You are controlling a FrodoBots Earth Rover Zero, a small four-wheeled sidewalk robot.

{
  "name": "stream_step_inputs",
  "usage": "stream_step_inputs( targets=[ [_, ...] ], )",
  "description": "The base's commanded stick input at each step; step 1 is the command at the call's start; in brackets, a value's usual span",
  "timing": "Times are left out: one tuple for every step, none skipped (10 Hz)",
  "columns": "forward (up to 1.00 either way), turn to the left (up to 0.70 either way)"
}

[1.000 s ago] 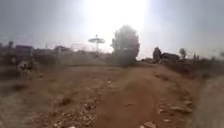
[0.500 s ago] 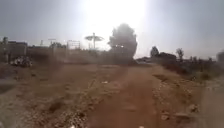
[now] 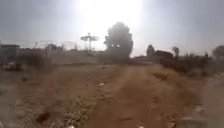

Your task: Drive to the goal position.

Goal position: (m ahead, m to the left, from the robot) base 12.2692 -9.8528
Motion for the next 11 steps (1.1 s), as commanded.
stream_step_inputs(
  targets=[
    [0.45, -0.19],
    [0.45, -0.11],
    [0.45, -0.03],
    [0.45, 0.00],
    [0.45, 0.00],
    [0.45, -0.27],
    [0.45, -0.27],
    [0.45, -0.27],
    [0.45, -0.27],
    [0.45, -0.27],
    [0.00, -0.45]
  ],
)
